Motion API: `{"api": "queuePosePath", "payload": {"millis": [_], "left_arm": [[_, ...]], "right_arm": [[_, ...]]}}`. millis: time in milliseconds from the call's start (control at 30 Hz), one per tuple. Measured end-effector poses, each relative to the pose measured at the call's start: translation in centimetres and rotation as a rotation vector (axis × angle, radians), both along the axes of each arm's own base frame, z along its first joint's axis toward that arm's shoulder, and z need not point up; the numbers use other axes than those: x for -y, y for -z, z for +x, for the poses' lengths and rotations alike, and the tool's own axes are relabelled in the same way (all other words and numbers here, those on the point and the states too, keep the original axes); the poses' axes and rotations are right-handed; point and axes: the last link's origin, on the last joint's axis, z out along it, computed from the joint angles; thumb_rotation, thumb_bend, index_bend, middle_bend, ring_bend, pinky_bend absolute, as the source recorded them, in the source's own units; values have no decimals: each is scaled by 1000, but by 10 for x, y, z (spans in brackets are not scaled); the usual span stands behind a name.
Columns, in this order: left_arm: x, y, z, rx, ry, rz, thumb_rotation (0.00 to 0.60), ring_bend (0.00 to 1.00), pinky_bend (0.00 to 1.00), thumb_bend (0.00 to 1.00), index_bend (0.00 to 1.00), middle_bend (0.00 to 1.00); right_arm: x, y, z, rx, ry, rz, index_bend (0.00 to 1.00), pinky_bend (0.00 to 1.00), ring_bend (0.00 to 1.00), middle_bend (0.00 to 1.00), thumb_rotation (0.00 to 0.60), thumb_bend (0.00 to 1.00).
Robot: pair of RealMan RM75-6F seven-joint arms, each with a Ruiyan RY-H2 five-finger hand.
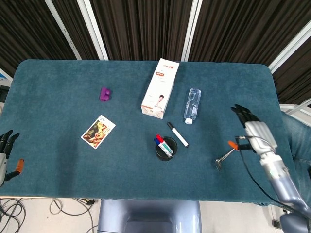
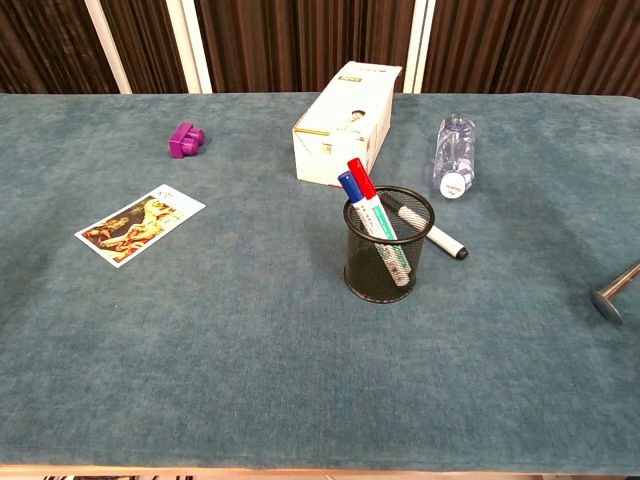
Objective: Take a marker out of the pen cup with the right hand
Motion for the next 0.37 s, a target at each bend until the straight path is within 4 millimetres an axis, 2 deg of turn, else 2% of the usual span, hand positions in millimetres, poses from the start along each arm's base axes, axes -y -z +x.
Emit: {"api": "queuePosePath", "payload": {"millis": [100,233,300,367], "left_arm": [[0,0,-1,-8,0,1,600,2,21,422,87,0],[1,0,-1,-18,4,4,600,2,21,422,86,0],[1,1,-1,-21,4,4,600,2,21,421,86,0],[1,1,-2,-25,2,3,600,2,21,422,87,0]], "right_arm": [[-27,-1,-23,-75,5,-95,44,173,0,0,600,284],[-68,7,-51,-165,39,-199,39,173,0,0,600,284],[-82,12,-59,-211,51,-229,38,173,0,0,600,284],[-87,15,-63,-241,58,-240,38,173,0,0,600,283]]}}
